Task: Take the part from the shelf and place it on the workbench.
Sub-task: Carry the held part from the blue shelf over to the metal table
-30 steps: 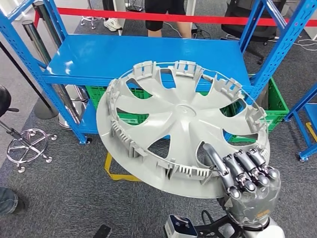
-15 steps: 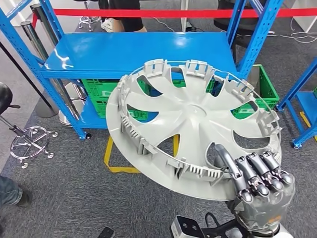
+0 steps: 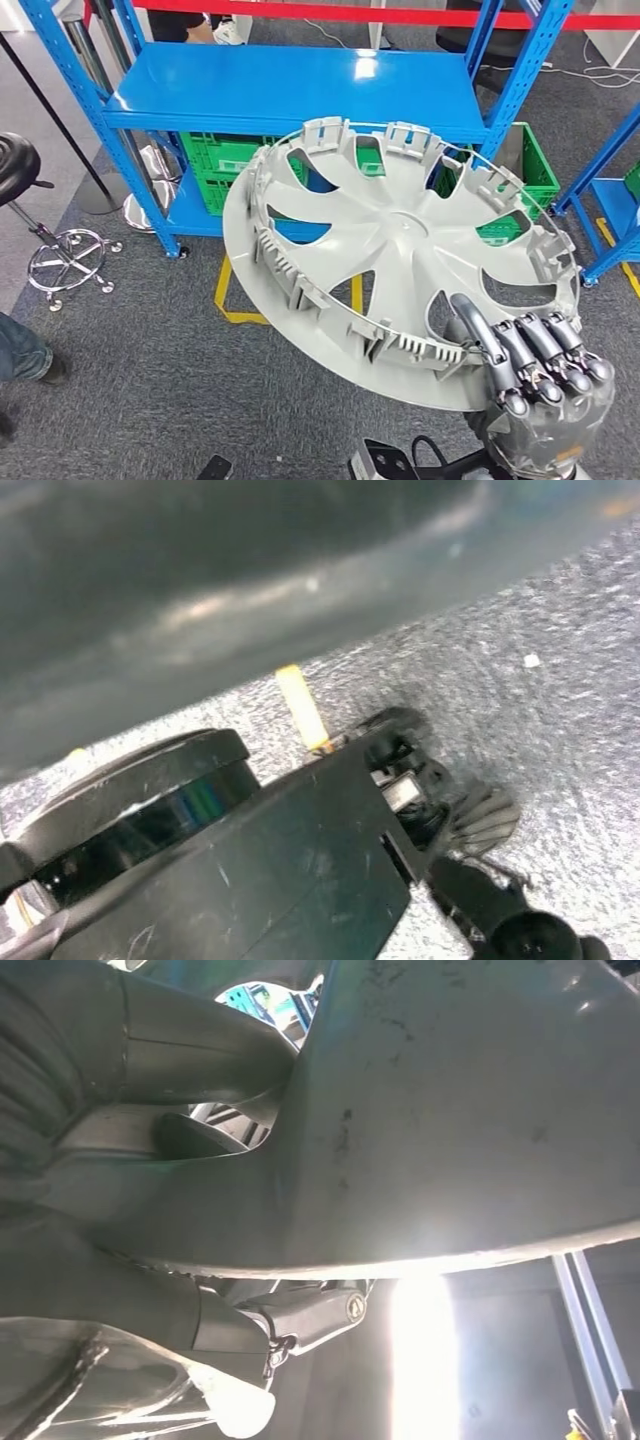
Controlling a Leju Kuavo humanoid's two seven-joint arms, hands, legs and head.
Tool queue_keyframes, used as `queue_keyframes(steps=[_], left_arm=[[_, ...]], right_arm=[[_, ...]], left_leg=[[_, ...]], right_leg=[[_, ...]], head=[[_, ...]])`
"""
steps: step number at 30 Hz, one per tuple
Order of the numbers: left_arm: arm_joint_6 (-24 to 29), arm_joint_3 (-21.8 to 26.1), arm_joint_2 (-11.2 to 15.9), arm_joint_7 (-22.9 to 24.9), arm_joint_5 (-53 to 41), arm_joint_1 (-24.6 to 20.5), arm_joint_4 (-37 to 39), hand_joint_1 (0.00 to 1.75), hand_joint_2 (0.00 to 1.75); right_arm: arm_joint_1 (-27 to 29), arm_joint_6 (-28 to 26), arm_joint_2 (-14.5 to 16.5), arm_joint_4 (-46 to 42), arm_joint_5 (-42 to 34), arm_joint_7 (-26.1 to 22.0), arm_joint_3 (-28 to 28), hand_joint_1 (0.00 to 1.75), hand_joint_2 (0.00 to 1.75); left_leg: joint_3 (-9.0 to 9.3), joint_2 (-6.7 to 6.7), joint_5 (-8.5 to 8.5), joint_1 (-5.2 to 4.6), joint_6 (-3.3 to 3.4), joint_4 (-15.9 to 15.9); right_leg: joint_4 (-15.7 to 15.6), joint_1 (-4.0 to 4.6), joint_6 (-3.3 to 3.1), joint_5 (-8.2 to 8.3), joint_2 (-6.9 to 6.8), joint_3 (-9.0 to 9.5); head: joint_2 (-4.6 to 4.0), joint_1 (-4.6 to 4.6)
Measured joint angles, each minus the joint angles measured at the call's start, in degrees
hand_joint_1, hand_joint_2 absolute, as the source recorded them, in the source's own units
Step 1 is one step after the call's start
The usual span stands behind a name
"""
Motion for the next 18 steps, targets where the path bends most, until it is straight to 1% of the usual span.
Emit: queue_keyframes(steps=[1,2,3,4,5,6,7,8,9,10,11,12,13,14,15,16,17,18], left_arm=[[0.2,0.0,0.0,0.0,0.0,0.0,0.0,0.00,0.00],[0.3,0.0,0.0,0.0,0.0,0.0,0.0,0.00,0.00],[0.3,0.0,0.0,0.0,0.0,0.0,0.0,0.00,0.00],[0.3,0.0,0.0,0.0,0.0,0.0,0.0,0.00,0.00],[0.2,0.0,0.0,-0.1,0.1,0.0,0.0,0.00,0.00],[0.1,0.0,0.0,-0.1,0.1,0.0,0.0,0.00,0.00],[0.0,0.0,0.0,-0.1,0.1,0.0,0.0,0.00,0.00],[-0.1,0.0,0.0,-0.1,0.1,0.0,0.0,0.00,0.00],[-0.1,0.0,-0.1,-0.1,0.1,0.0,0.0,0.00,0.00],[-0.2,0.0,-0.1,-0.1,0.1,0.0,0.0,0.00,0.00],[-0.2,0.0,-0.1,-0.1,0.1,0.1,0.0,0.00,0.00],[-0.2,0.0,-0.1,-0.1,0.1,0.1,0.0,0.00,0.00],[-0.2,0.0,0.0,-0.1,0.1,0.2,0.0,0.00,0.00],[-0.2,0.0,0.0,-0.1,0.1,0.3,0.0,0.00,0.00],[-0.3,0.0,0.0,-0.1,0.1,0.3,0.0,0.00,0.00],[-0.4,0.0,0.0,-0.1,0.1,0.4,0.0,0.00,0.00],[-0.5,0.0,0.0,-0.1,0.1,0.3,0.0,0.00,0.00],[-0.6,0.0,0.0,-0.1,0.1,0.3,0.0,0.00,0.00]], right_arm=[[0.0,0.0,0.0,0.0,0.0,0.0,0.0,1.75,1.75],[0.0,0.0,0.0,0.0,0.0,0.1,0.0,1.75,1.75],[0.0,0.0,0.0,0.0,0.0,0.2,0.0,1.75,1.75],[0.0,0.0,0.0,0.0,0.0,0.4,0.0,1.75,1.75],[0.0,0.0,0.0,0.0,0.0,0.6,0.0,1.75,1.75],[0.0,0.0,0.0,0.0,0.0,0.8,0.0,1.75,1.75],[0.0,0.0,0.0,0.0,0.0,0.9,0.1,1.75,1.75],[0.0,0.0,0.0,0.0,0.0,1.0,0.1,1.75,1.75],[0.0,0.0,0.0,0.0,0.0,1.0,0.2,1.75,1.75],[0.0,0.0,0.0,0.0,0.0,1.0,0.3,1.75,1.75],[0.0,0.0,0.0,0.0,0.0,1.0,0.3,1.75,1.75],[0.0,0.0,0.0,0.0,0.0,1.0,0.3,1.75,1.75],[0.0,0.0,0.0,0.0,0.0,1.0,0.3,1.75,1.75],[0.0,0.0,0.0,0.0,0.0,1.0,0.3,1.75,1.75],[0.0,0.0,0.0,0.0,0.0,1.0,0.3,1.75,1.75],[0.0,0.0,0.0,0.0,0.0,1.0,0.4,1.75,1.75],[0.0,0.0,0.0,0.0,0.0,1.1,0.4,1.75,1.75],[0.0,0.0,0.0,0.0,0.0,1.1,0.4,1.75,1.75]], left_leg=[[-0.85,0.04,0.65,-0.13,0.18,0.1],[-1.72,0.10,1.30,-0.29,0.23,0.2],[-2.62,0.17,1.98,-0.45,0.28,0.3],[-3.54,0.23,2.62,-0.57,0.28,0.5],[-4.45,0.27,3.23,-0.65,0.22,0.7],[-5.28,0.26,3.80,-0.70,0.10,0.9],[-6.02,0.21,4.29,-0.81,-0.08,1.3],[-6.59,0.16,4.85,-0.90,-0.28,1.7],[-7.01,0.12,5.46,-0.96,-0.46,1.9],[-7.34,0.10,6.06,-0.99,-0.66,2.0],[-7.57,0.07,6.66,-0.95,-0.89,2.0],[-7.84,0.00,6.48,-0.84,-1.22,2.1],[-8.15,-0.08,5.11,-0.74,-1.62,2.8],[-8.53,-0.16,2.77,-0.64,-2.03,4.4],[-9.03,-0.20,-0.53,-0.48,-2.41,7.3],[-9.53,-0.21,-3.58,-0.36,-2.69,10.8],[-9.89,-0.21,-5.45,-0.22,-2.90,14.6],[-9.90,-0.21,-5.98,-0.10,-3.03,17.6]], right_leg=[[3.6,0.03,-0.02,-2.64,0.05,-0.51],[7.1,0.06,-0.03,-4.00,0.06,-0.75],[9.7,0.10,-0.07,-3.78,0.06,-0.49],[10.6,0.15,-0.15,-2.15,0.06,0.40],[9.5,0.19,-0.27,0.04,0.06,2.15],[6.5,0.23,-0.41,1.58,0.06,4.86],[1.8,0.30,-0.52,1.86,0.05,8.45],[-3.2,0.36,-0.64,1.03,0.08,11.65],[-6.9,0.46,-0.70,-0.08,0.13,13.86],[-9.0,0.60,-0.76,-0.88,0.18,14.92],[-9.5,0.62,-0.96,-0.93,0.18,14.57],[-9.2,0.59,-1.24,-0.43,0.06,13.97],[-9.1,0.52,-1.64,0.10,-0.07,13.34],[-9.0,0.43,-2.04,0.72,-0.21,12.62],[-8.8,0.42,-2.36,1.33,-0.32,11.85],[-8.5,0.47,-2.55,1.94,-0.35,11.07],[-8.0,0.51,-2.62,2.59,-0.42,10.07],[-7.5,0.56,-2.65,3.23,-0.47,8.91]], head=[[-0.01,0.10],[-0.01,0.14],[-0.01,0.13],[-0.01,0.12],[-0.01,0.12],[0.00,0.12],[0.01,0.16],[0.01,0.16],[0.01,0.16],[0.01,0.18],[0.00,0.16],[0.00,0.15],[-0.01,0.10],[-0.01,-0.07],[-0.01,-0.24],[-0.01,-0.40],[-0.01,-0.53],[-0.01,-0.57]])
